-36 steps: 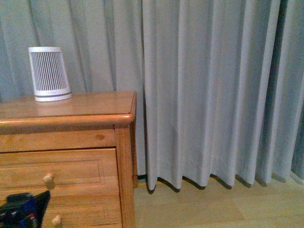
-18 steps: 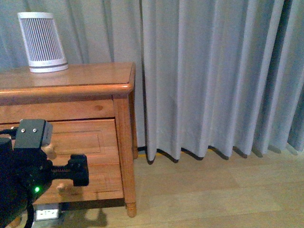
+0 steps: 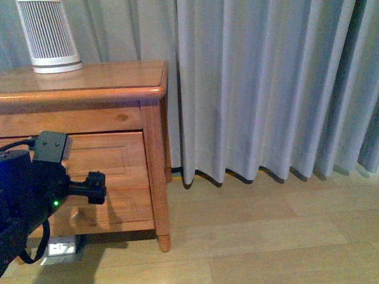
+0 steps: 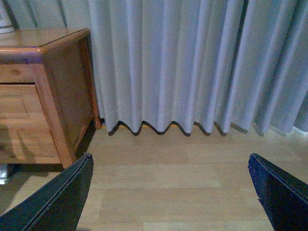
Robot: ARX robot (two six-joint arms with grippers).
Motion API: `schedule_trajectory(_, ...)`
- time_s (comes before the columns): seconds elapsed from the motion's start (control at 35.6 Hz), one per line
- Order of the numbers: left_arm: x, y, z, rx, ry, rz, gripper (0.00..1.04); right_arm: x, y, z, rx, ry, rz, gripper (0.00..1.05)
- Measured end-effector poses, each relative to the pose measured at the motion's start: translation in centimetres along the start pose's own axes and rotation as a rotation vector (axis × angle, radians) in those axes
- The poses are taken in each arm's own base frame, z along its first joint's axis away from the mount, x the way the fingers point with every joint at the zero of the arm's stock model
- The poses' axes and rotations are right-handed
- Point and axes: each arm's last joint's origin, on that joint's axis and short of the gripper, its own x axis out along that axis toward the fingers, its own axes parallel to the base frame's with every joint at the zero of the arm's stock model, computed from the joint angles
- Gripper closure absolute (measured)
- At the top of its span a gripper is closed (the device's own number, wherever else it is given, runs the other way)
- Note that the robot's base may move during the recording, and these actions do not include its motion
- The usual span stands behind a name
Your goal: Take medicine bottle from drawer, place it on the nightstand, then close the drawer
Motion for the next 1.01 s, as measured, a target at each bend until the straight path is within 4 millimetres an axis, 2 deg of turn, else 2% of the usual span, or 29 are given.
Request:
schedule_trajectory(0.2, 2.2, 1.5, -0.6, 0.016, -0.003, 0.030, 0.07, 0.0, 0.0, 0.0, 0.000, 0.000, 0.000, 0.07)
schedule_trajectory(0.59, 3.6, 3.0, -1.4, 0.008, 0.000, 0.064, 0.07, 0.0, 0.0, 0.0, 0.000, 0.000, 0.000, 0.07)
schedule_trajectory(0.62, 3.7, 3.1, -1.5, 0.007, 0.001, 0.066, 0.10, 0.0, 0.0, 0.0, 0.000, 0.000, 0.000, 0.07)
schedule_trajectory(0.76, 4.0, 3.5, -1.7, 0.001, 0.000, 0.075, 0.40, 0.0, 0.0, 0.0, 0.000, 0.000, 0.000, 0.07)
schedule_trajectory(1.01, 4.3, 4.1, -1.5, 0.000, -0.008, 0.084, 0.73, 0.0, 0.0, 0.0, 0.000, 0.000, 0.000, 0.07)
